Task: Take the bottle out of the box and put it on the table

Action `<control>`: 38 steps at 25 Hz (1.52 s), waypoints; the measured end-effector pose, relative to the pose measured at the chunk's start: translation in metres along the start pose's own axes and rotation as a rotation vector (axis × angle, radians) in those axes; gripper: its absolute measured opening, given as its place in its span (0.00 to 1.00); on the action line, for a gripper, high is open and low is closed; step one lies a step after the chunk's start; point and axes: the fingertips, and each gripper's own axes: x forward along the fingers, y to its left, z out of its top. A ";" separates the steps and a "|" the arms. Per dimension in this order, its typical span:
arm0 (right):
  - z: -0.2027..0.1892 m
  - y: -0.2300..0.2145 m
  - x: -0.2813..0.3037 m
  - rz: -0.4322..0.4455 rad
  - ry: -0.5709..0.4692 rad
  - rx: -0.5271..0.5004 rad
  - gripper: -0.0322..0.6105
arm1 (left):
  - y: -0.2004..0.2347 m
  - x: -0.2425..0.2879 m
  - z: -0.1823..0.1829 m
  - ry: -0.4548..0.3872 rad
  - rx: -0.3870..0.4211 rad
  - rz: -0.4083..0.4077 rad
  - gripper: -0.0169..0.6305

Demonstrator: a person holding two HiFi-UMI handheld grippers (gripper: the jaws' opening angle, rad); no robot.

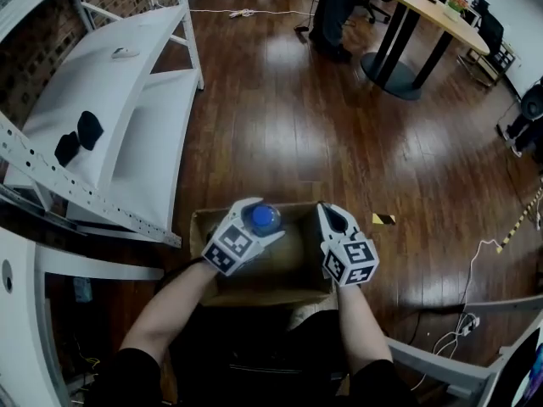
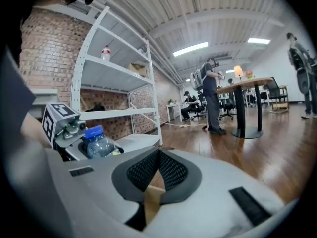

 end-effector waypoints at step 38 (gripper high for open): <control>0.494 0.230 -0.210 0.326 -0.050 -0.104 0.06 | -0.014 -0.409 0.492 -0.125 -0.047 0.185 0.59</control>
